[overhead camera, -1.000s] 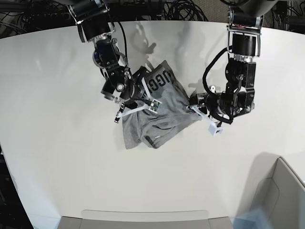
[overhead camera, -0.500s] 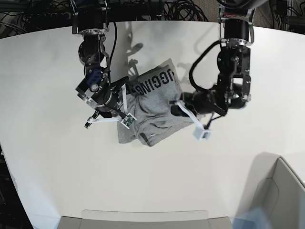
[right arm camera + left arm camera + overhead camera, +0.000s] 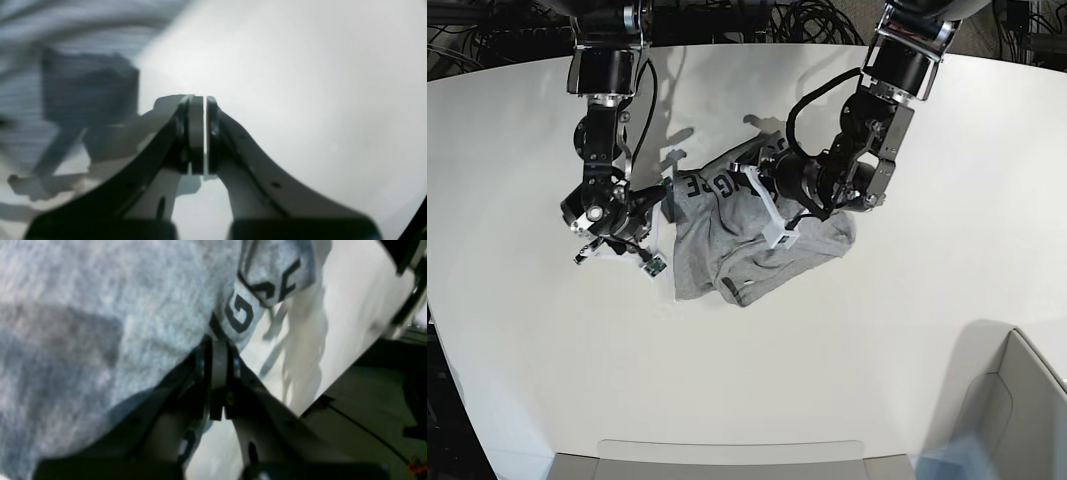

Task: Fold the T-shirt properly
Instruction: 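Slide the folded shirt along the table with the left gripper and release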

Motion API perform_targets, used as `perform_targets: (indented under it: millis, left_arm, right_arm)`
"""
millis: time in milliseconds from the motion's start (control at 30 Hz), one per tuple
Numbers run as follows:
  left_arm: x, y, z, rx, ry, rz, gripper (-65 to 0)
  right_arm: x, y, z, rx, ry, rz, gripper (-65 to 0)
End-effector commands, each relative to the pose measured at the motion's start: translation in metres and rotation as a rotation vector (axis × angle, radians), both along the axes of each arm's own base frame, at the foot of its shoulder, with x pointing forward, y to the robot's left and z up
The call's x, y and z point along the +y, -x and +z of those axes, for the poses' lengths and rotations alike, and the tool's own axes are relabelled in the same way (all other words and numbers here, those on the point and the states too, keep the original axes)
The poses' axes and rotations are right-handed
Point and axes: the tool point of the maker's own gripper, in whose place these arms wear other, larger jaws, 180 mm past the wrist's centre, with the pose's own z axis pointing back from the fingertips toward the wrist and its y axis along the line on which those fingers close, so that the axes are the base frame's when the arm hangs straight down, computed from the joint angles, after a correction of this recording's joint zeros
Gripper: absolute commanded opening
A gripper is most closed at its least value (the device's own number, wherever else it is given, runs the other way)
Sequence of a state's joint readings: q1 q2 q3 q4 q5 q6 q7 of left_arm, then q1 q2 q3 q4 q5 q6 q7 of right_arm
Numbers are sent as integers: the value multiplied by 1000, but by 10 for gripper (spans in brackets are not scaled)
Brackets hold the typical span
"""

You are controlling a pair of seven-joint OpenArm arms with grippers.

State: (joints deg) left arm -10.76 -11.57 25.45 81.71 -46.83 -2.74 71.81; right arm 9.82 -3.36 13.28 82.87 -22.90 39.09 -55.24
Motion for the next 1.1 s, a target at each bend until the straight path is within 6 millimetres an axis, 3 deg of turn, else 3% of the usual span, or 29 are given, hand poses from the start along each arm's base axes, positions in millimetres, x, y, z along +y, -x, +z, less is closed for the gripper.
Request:
perform_targets:
  millis: [0, 67, 133, 333, 433, 567, 767, 933, 1067]
  left_arm:
    - [31, -8, -11, -6, -115, 60, -622]
    - [41, -9, -9, 8, -135, 104, -622]
    - [40, -17, 10, -43, -124, 123, -622]
    - [8, -19, 73, -234, -8, 98, -622]
    - [-6, -30, 82, -247, 42, 170, -622]
    - [2, -55, 89, -326, 57, 323, -622]
    - [28, -72, 35, -215, -59, 420, -622]
    - [48, -60, -13, -93, -150, 442, -622]
    - [106, -62, -31, -134, -327, 458, -622]
  right_arm:
    - [-9, -12, 13, -40, -5, -19, -629]
    - [-30, -13, 15, -46, -9, -79, -629]
    - [-40, -12, 19, -60, -18, -117, -629]
    - [-68, 1, 34, -117, -16, -215, -629]
    - [-72, 15, 32, -120, -2, -221, -629]
    - [-75, 33, 29, -111, 17, -223, -629]
    - [-77, 52, 24, -93, 34, -225, -629]
    - [-77, 56, 22, -85, 37, -225, -629]
    - [-75, 57, 21, -81, 36, -222, -629]
